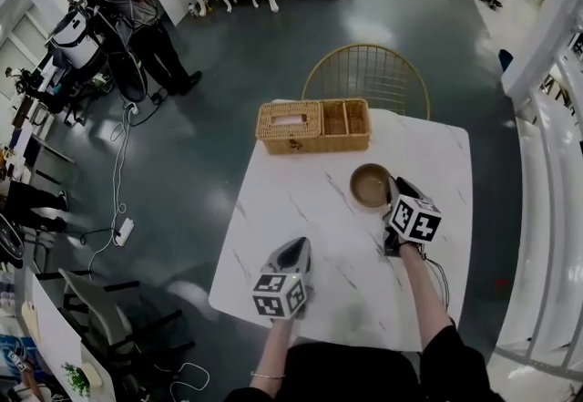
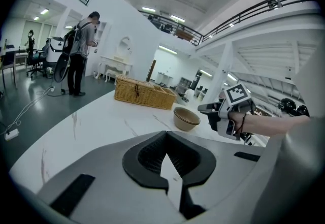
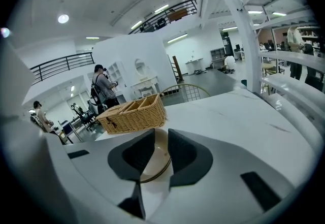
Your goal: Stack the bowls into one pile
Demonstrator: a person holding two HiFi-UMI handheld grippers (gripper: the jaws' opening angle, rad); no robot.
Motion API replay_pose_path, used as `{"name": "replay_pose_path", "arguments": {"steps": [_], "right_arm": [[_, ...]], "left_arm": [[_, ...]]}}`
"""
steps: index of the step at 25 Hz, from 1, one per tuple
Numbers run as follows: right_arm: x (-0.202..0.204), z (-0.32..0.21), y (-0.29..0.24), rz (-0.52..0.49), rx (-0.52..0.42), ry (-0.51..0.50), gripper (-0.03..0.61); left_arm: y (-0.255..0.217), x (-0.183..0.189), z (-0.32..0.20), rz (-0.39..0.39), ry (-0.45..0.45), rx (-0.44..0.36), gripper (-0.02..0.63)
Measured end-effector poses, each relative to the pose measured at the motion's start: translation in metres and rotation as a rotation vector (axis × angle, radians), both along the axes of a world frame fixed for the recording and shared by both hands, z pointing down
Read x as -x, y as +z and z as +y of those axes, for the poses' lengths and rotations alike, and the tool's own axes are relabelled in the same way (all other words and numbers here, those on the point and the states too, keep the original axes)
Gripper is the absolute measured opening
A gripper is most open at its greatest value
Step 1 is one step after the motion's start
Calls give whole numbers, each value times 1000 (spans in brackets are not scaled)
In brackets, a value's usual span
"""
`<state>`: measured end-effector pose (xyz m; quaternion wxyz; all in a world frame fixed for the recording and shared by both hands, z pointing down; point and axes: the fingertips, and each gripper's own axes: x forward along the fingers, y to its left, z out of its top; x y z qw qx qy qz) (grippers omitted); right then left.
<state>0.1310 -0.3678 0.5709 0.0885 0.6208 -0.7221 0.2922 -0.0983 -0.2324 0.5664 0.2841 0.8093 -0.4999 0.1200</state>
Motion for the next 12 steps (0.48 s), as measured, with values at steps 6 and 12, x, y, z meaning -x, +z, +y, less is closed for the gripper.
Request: {"name": "replay_pose_path", "arguments": {"steps": [6, 12], "right_arm": [[-2, 25, -21, -30, -55, -67, 26], [6, 66, -55, -39, -123, -153, 18]], "left_arm": [[-23, -10, -6, 5, 17, -65, 14], [-54, -14, 4, 24, 44, -136, 14]]}}
